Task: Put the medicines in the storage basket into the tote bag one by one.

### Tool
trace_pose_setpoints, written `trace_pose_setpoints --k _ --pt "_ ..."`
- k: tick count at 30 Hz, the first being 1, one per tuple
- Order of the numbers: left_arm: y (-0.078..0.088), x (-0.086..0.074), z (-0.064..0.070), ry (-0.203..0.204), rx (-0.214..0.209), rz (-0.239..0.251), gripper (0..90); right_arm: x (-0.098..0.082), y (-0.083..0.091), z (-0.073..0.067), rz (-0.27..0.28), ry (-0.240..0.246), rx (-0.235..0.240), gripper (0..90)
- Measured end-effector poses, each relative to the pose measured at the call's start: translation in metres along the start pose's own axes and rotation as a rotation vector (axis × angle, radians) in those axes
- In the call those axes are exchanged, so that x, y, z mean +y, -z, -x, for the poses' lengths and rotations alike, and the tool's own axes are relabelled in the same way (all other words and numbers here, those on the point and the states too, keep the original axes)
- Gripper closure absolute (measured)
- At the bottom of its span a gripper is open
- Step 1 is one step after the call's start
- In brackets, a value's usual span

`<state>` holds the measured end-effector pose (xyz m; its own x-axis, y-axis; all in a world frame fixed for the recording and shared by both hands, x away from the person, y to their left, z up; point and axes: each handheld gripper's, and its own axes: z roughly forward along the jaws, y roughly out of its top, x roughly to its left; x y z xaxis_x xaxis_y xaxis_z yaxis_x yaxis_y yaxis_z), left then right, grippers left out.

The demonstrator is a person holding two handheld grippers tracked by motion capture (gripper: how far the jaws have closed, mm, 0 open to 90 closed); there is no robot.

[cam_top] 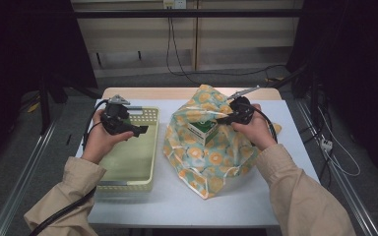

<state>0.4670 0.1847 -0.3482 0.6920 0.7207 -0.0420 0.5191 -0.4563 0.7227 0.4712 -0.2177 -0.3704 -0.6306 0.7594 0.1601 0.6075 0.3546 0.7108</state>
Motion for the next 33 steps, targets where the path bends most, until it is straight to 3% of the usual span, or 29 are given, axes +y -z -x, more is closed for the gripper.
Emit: trace_pose_setpoints --k 10,12,22,30,33 --pt "0.006 -0.016 -0.023 0.032 0.057 -0.026 8.0 0.000 -0.001 0.000 -0.003 0.003 -0.002 88.5" --pt "0.005 -0.020 -0.029 0.056 0.064 -0.029 8.0 0.001 -0.001 0.000 -0.003 0.005 -0.003 88.6" --pt "0.008 -0.028 -0.049 0.072 0.114 -0.032 8.3 0.000 -0.002 0.001 -0.012 0.000 0.000 88.6" --pt "0.000 -0.039 -0.062 0.108 0.156 -0.062 9.9 0.000 -0.004 0.001 -0.013 0.002 0.005 88.6" --pt "-0.003 -0.040 -0.064 0.120 0.164 -0.078 15.2 -0.001 -0.003 0.003 -0.013 0.001 0.006 88.6"
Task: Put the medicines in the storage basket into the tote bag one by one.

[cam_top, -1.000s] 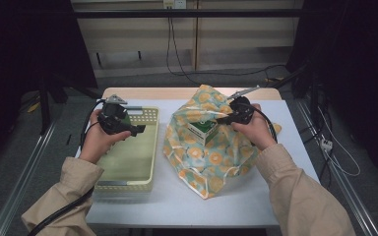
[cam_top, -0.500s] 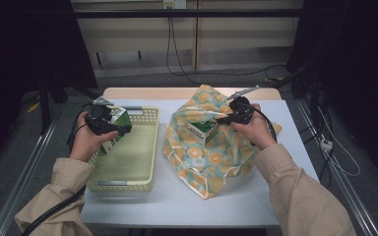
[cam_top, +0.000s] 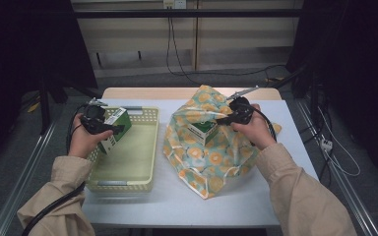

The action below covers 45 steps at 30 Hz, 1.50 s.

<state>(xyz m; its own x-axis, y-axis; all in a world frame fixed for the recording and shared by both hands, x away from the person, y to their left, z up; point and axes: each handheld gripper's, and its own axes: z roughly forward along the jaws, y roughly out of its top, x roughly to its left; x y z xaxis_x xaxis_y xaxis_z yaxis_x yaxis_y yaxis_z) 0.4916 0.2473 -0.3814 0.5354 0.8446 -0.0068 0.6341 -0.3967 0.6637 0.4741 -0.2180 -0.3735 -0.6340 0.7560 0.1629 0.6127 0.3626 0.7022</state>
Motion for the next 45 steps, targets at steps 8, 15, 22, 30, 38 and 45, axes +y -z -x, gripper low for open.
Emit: trace_pose_setpoints --k 8,15,22,30,38,45 --pt "-0.002 0.002 0.006 -0.009 0.008 -0.076 62.4 0.000 0.002 0.002 0.004 -0.003 -0.002 88.6" --pt "0.010 0.019 0.024 0.001 -0.030 -0.050 63.0 -0.001 0.003 0.003 0.007 -0.005 -0.003 88.6" --pt "0.035 0.044 0.046 -0.014 -0.113 0.012 63.1 0.000 0.003 0.002 0.009 -0.006 -0.005 88.6" --pt "0.053 0.067 0.077 -0.051 -0.192 0.060 63.0 0.000 0.003 0.001 0.009 -0.002 -0.006 88.6" --pt "0.052 0.080 0.117 -0.122 -0.273 0.073 63.0 0.000 0.003 0.002 0.015 -0.005 -0.010 88.6" --pt "0.043 0.085 0.158 -0.195 -0.346 0.052 63.1 0.001 0.005 0.001 0.017 -0.007 -0.014 88.6"
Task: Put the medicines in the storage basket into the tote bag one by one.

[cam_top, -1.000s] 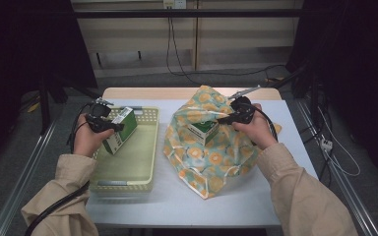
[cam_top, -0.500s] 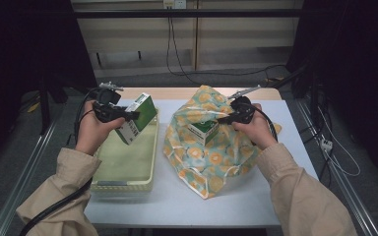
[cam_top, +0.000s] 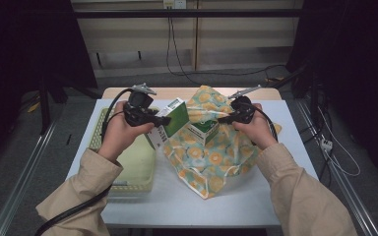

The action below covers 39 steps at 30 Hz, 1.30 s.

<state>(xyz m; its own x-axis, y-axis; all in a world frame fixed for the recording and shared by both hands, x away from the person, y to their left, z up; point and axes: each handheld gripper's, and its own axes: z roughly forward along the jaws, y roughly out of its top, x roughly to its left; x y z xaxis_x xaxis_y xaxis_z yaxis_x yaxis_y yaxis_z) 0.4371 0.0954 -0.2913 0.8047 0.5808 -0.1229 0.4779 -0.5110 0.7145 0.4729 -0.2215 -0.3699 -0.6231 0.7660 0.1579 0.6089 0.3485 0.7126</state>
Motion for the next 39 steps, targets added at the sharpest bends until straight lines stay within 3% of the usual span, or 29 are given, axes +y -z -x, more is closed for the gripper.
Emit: trace_pose_setpoints --k 7,17,34,39 --pt "-0.025 0.004 0.024 -0.054 -0.055 -0.026 63.0 0.003 0.004 0.001 0.014 -0.001 -0.006 88.6" --pt "-0.066 -0.003 0.040 -0.066 -0.107 -0.076 63.0 0.006 0.008 0.000 0.018 0.003 -0.011 88.6" --pt "-0.107 -0.001 0.052 -0.077 -0.107 -0.093 63.0 0.011 0.013 0.000 0.028 0.008 -0.008 88.7" --pt "-0.120 0.001 0.052 -0.049 -0.098 -0.080 63.0 0.012 0.016 0.001 0.032 0.008 -0.011 88.6"
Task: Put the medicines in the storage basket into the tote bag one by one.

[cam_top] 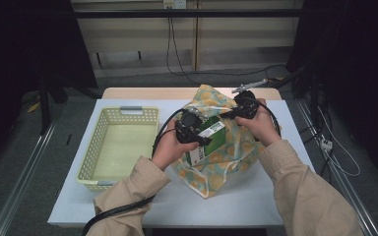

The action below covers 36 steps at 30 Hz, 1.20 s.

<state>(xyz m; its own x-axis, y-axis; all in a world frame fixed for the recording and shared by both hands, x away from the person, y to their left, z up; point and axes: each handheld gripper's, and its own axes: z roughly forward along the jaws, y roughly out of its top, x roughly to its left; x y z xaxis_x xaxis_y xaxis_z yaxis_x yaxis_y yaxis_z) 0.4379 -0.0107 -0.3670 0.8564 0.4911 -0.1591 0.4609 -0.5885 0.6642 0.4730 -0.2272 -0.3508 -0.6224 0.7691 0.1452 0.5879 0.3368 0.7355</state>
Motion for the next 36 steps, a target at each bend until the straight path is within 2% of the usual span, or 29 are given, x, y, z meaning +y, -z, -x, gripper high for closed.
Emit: trace_pose_setpoints --k 2,11,13,22,23,26,28,30,32,34,36 --pt "-0.004 0.001 -0.002 -0.005 0.002 -0.012 63.0 0.000 0.001 0.000 0.002 -0.006 0.001 88.6" --pt "-0.017 0.005 -0.010 0.031 0.036 0.032 63.0 0.005 0.006 -0.001 0.009 0.003 -0.003 88.6" --pt "-0.020 0.006 -0.012 0.042 0.030 0.035 63.0 0.004 0.005 0.000 0.009 0.006 -0.005 88.6" --pt "-0.031 0.014 -0.013 0.031 0.070 0.044 63.0 0.003 0.001 -0.001 0.005 0.009 0.003 88.6" --pt "-0.033 0.015 -0.013 0.041 0.066 0.048 63.0 0.002 0.000 -0.001 0.001 0.008 0.002 88.7" --pt "-0.037 0.016 -0.013 0.041 0.077 0.058 62.9 0.002 0.001 0.000 0.007 0.007 0.002 88.6" --pt "-0.039 0.016 -0.015 0.038 0.068 0.066 62.8 0.002 0.001 0.001 0.010 0.005 0.002 88.7" --pt "-0.042 0.017 -0.015 0.042 0.076 0.091 62.8 0.002 0.002 0.001 0.008 0.004 -0.001 88.6" --pt "-0.045 0.016 -0.015 0.029 0.080 0.113 62.2 0.002 0.001 0.002 0.008 0.004 -0.004 88.6" --pt "-0.046 0.015 -0.015 0.042 0.062 0.130 55.4 0.001 0.001 0.002 0.009 0.001 -0.001 88.7" --pt "-0.045 0.015 -0.013 0.035 0.071 0.115 46.2 0.001 0.001 0.001 0.008 0.006 0.001 88.6"
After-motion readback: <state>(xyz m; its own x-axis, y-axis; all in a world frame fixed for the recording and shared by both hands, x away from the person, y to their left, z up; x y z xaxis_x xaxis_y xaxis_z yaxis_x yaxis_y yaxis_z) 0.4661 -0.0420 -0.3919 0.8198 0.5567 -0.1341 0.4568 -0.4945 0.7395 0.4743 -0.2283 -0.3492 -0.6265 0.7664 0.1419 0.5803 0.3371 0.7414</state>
